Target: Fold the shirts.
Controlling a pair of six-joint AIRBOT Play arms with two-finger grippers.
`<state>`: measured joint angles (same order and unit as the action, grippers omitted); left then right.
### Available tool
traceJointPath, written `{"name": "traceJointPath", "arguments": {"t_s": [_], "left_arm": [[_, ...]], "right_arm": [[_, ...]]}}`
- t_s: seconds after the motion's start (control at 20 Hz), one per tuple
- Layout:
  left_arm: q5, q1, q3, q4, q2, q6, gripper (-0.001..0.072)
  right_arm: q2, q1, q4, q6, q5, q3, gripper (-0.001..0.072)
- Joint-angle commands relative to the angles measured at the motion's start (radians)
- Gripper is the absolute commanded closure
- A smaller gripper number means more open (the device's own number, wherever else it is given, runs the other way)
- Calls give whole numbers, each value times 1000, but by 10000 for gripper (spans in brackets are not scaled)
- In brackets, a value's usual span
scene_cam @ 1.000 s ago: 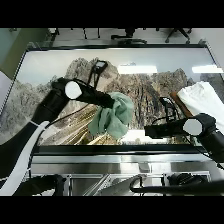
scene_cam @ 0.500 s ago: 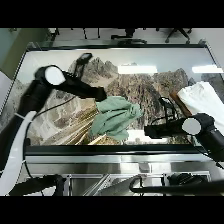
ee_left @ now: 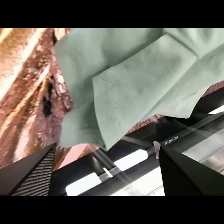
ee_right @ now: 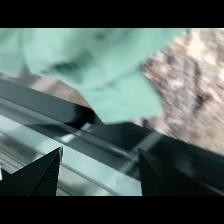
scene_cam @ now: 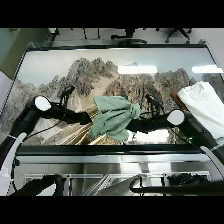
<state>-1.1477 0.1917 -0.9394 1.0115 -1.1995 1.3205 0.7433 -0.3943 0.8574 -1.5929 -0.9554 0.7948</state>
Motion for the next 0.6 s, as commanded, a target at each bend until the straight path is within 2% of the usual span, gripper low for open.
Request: {"name": "traceJointPath", "arguments": {"t_s": [0.0, 0.05, 0.2, 0.35, 0.4, 0.45, 0.5, 0.55], "left_arm": [[183, 23, 142, -157, -34, -126, 7], [183, 35, 130, -188, -69, -150, 8], [176, 85, 55, -211, -192, -169, 8], [140, 107, -42, -209, -275, -170, 9], [125, 107, -67, -210, -290, -170, 44], [112, 106, -90, -209, -299, -171, 237], [101, 103, -105, -208, -301, -173, 384], [91, 96, -114, -209, -298, -177, 479]], "right_arm": [[150, -56, -279, 214, 204, 0, 200], [195, -85, -336, 270, 259, 0, 202], [292, -137, -457, 393, 349, 0, 354], [330, -139, -486, 420, 357, 0, 351], [328, -138, -489, 420, 376, 0, 351], [323, -138, -488, 420, 394, 0, 351], [317, -137, -488, 420, 415, 1, 351], [312, -137, -488, 420, 435, 1, 352]]}}
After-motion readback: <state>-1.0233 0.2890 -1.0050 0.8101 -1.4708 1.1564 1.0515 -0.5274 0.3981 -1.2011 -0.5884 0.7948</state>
